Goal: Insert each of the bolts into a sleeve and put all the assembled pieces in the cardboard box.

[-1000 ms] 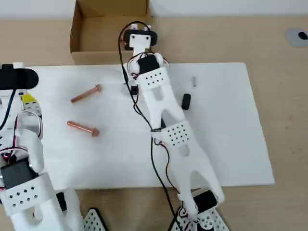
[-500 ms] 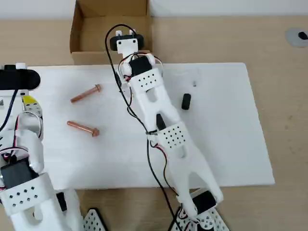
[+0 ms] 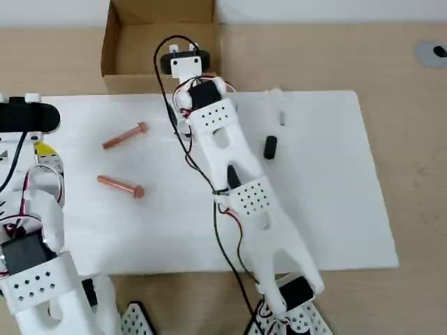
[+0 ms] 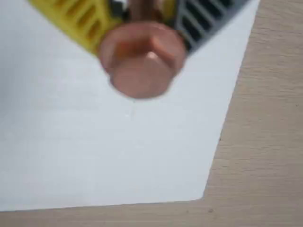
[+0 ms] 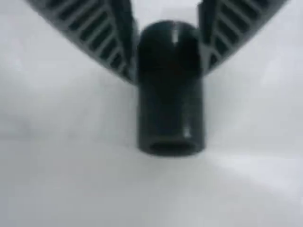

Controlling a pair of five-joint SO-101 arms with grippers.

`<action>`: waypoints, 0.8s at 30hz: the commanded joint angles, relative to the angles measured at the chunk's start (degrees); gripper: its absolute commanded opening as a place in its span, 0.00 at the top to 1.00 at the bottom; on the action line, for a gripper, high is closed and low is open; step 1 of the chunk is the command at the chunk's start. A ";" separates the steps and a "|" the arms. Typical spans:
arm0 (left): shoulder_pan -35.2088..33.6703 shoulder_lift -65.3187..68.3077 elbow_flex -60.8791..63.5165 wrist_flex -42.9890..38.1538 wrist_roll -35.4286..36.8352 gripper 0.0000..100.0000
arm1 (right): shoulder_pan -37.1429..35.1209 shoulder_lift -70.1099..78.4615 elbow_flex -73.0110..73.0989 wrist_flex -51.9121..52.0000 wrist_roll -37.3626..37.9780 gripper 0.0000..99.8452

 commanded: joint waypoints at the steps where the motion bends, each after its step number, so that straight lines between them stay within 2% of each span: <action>1: 0.09 -1.36 -1.05 0.35 -0.53 0.99 | -0.57 -4.97 -1.71 0.70 0.09 0.99; 10: 0.09 -1.36 -1.32 1.14 -0.53 0.99 | 1.36 -5.85 -2.07 0.44 0.09 0.99; 15: 0.09 -1.36 -2.81 2.73 0.00 0.99 | 3.65 -12.00 -2.15 -0.09 0.35 0.99; 24: 0.35 -1.45 -6.51 2.46 10.64 0.99 | 5.14 -34.07 -2.07 0.26 2.99 0.99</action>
